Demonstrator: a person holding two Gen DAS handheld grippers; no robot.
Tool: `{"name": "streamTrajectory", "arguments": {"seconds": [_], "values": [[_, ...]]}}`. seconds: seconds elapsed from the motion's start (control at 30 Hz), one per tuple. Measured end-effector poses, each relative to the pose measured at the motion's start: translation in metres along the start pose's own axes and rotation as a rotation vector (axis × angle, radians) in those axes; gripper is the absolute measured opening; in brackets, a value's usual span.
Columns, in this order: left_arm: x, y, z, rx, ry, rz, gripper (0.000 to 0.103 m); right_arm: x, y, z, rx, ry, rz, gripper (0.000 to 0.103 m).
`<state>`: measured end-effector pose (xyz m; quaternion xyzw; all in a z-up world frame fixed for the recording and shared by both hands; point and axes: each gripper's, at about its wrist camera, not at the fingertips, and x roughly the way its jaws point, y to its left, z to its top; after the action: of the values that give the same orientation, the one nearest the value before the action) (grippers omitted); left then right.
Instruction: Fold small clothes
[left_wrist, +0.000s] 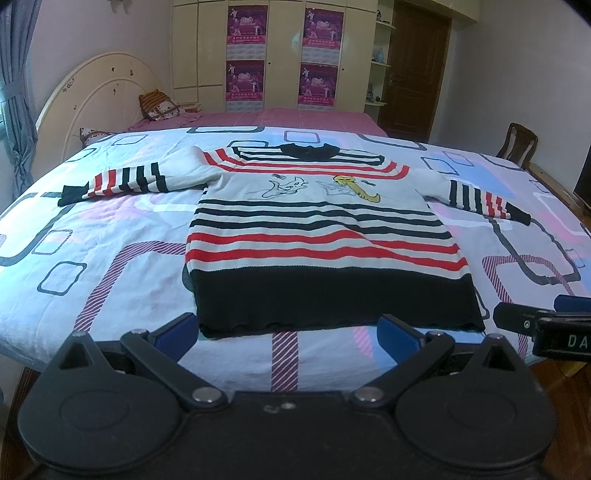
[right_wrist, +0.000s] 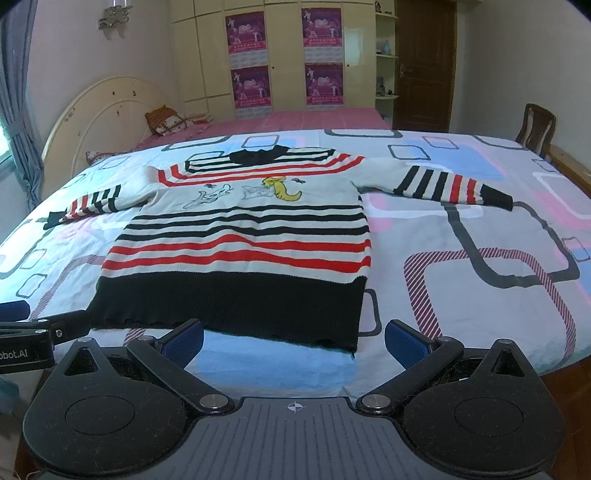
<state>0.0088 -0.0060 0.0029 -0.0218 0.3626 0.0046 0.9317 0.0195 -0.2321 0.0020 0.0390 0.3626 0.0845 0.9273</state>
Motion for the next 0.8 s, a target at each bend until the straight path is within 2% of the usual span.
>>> {"name": "streamTrajectory", "arguments": {"seconds": [0.8], "values": [[-0.0037,-0.0005,0.0006,-0.003,-0.014,-0.003,0.103,-0.0032,-0.0004,0.0008,-0.006,-0.008,0.004,0.103]]}}
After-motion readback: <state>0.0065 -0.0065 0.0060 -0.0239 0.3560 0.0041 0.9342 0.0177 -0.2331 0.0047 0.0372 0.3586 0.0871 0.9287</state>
